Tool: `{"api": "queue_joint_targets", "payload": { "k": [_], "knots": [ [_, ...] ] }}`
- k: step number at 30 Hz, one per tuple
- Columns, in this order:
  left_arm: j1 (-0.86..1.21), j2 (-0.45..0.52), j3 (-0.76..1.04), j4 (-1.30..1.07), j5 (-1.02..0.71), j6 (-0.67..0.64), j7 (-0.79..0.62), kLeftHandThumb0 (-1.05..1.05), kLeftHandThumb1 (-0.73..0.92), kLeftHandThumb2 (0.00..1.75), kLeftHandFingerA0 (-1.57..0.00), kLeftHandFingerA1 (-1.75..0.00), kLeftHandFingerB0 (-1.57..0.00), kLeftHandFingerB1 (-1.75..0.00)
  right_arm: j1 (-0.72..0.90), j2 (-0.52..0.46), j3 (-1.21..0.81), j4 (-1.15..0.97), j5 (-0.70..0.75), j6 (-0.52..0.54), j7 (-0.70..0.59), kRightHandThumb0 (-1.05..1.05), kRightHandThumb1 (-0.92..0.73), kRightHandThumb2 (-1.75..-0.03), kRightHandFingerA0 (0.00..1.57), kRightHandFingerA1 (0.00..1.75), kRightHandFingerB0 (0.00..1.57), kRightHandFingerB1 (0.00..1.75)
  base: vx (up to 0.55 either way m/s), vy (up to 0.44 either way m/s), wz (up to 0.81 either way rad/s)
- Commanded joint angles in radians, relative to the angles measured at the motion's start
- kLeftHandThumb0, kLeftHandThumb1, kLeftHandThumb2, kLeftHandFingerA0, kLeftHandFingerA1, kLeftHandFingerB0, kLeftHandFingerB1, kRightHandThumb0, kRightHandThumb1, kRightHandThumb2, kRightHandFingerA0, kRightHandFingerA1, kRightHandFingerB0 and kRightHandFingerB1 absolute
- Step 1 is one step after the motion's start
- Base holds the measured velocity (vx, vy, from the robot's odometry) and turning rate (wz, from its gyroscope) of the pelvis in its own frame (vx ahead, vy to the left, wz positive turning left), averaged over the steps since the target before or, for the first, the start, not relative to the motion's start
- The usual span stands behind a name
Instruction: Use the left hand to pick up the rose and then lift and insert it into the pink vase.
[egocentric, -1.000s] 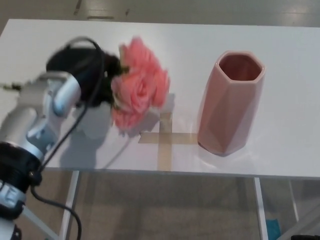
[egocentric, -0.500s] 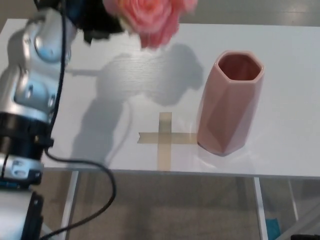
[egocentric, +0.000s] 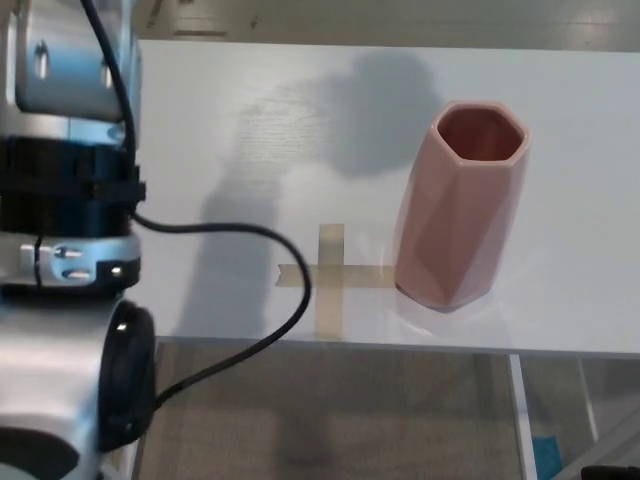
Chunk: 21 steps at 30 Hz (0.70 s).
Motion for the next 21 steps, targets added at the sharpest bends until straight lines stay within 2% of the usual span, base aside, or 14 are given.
{"api": "queue_joint_targets", "payload": {
  "k": [1,3,11,15,21],
  "knots": [
    [-0.136,-0.073,0.089,-0.077,-0.243,0.323,-0.036,-0.21,0.82,0.66,-0.95,-1.38,-0.83,-0.82,0.011,-0.010,-0.008,0.011,0.011,0.014,0.017,-0.23,-0.54,-0.55,0.70,0.51,0.61,0.46,0.00,0.000,0.00],
    [-0.159,-0.089,0.101,-0.079,-0.260,0.350,-0.031,-0.21,0.81,0.64,-1.01,-1.39,-0.82,-0.85,0.011,-0.010,-0.009,0.010,0.012,0.015,0.018,-0.23,-0.54,-0.55,0.70,0.51,0.61,0.46,0.00,0.000,0.00],
    [-0.192,-0.156,0.161,-0.127,-0.355,0.449,-0.004,-0.18,0.82,0.64,-1.09,-1.39,-0.82,-0.89,0.015,-0.009,-0.007,0.006,0.011,0.010,0.021,-0.23,-0.54,-0.55,0.70,0.51,0.61,0.46,0.00,0.000,0.00],
    [-0.205,-0.188,0.180,-0.158,-0.388,0.500,0.015,-0.18,0.80,0.65,-1.06,-1.46,-0.82,-0.88,0.015,-0.010,-0.008,0.005,0.012,0.009,0.023,-0.23,-0.54,-0.55,0.70,0.51,0.61,0.46,0.00,0.000,0.00],
    [-0.199,-0.223,0.174,-0.217,-0.417,0.555,0.018,-0.18,0.80,0.66,-1.05,-1.47,-0.85,-0.82,0.016,-0.009,-0.009,0.008,0.012,0.013,0.024,-0.23,-0.54,-0.55,0.70,0.51,0.61,0.46,0.00,0.000,0.00]
  ]
}}
